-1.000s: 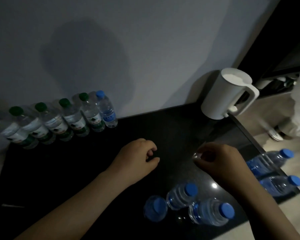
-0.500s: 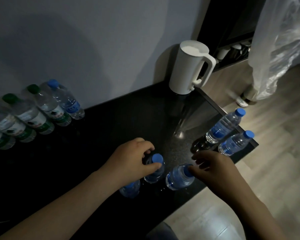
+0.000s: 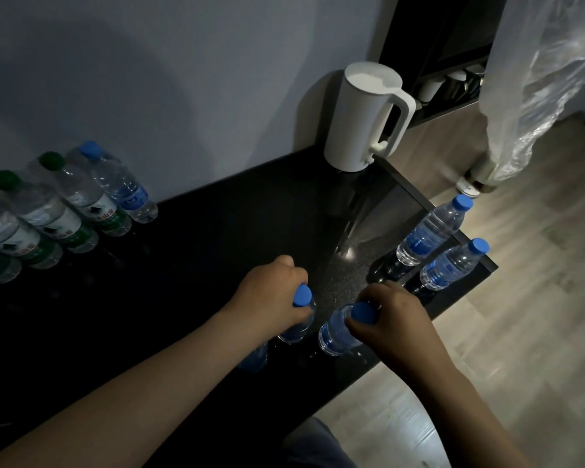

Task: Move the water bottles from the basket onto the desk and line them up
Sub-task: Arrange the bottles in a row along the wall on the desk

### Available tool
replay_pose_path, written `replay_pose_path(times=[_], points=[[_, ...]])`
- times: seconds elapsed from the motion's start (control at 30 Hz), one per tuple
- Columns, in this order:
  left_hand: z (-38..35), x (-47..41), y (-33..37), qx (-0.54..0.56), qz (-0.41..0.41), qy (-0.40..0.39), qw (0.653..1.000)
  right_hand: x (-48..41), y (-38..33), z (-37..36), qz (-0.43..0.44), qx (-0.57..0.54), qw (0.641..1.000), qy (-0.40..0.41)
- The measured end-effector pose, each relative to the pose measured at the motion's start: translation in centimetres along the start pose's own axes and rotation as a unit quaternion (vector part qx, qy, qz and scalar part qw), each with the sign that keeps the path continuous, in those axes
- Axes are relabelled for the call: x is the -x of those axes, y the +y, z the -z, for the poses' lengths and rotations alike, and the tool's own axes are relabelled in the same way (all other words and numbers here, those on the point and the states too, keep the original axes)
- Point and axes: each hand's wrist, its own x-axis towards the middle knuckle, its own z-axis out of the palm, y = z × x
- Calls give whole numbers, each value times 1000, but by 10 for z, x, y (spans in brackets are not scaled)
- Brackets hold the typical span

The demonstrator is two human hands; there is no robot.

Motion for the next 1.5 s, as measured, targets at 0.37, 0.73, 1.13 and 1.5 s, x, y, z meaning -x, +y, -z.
replay_pose_path(times=[0.37,0.73,1.13,1.5], points=[[26,-10,-26,45,33,20,998,-16,-1,24,23,-12,999,20],[90,-29,-64,20,61,123,990,-73,-48,55,114,-9,993,32],[144,-45,-114,9,185,203,962,-159,-115,47,211,20,977,30],[175,-80,-178,22,239,216,946,-224,-155,21,230,6,973,-23]])
